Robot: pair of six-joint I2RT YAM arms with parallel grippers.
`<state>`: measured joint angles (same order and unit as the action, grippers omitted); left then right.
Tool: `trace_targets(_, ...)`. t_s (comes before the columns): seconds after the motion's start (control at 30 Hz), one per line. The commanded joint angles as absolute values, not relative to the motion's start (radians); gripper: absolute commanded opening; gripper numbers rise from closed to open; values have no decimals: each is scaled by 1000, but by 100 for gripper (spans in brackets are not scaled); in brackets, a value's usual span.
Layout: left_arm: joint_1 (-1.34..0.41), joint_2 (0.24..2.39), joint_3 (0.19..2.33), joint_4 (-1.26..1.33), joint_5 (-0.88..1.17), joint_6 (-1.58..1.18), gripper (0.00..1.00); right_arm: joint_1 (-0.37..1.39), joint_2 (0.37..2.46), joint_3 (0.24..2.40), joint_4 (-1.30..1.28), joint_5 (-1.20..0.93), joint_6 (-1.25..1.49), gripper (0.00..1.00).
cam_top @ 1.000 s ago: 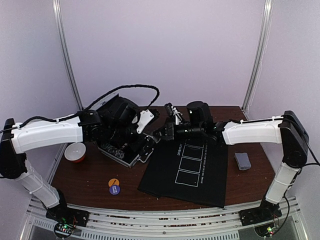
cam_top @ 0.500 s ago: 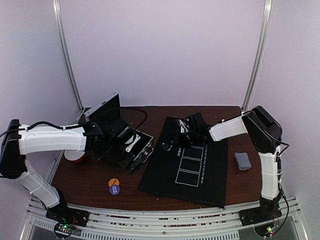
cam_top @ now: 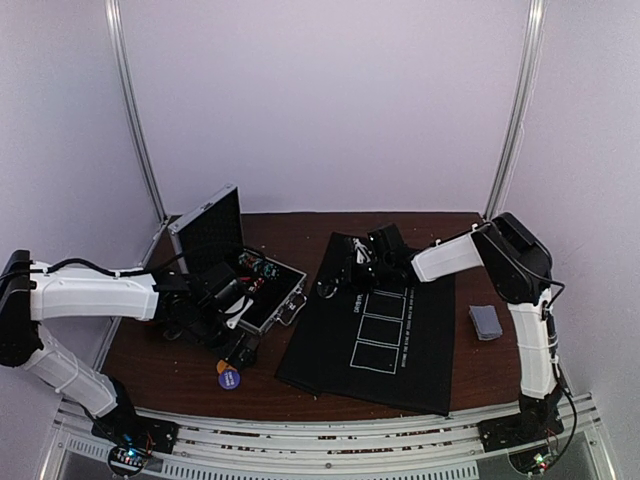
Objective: Distribute texas hold em gaming equipment
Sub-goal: Place the dealer button in the dealer area.
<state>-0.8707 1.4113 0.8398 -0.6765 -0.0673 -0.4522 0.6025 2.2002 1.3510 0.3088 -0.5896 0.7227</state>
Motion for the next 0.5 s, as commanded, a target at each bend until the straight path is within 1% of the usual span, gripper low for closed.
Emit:
trace_targets(0.0,-841,1382,797,-653,-35,-484,98,598,2193,1372,254,-539,717,19)
trace_targets(0.03,-840,1382,789,-653,-32,-488,97,599,2184,1375,230,-520,702,22)
trace_targets(0.1,-840,1386,775,-652,-21,-498,97,598,2159,1386,175,-470,664,35)
trace_targets(0.2,-839,1394,755,-646,-4,-522,97,600,2113,1410,82,-367,583,46)
trace_targets(0.3,-839,1412,747,-646,-5,-530,96,608,2066,1434,5,-276,514,52)
trace_targets(0.47,-848,1410,741,-656,17,-560,89,641,2000,1468,-97,-165,405,55)
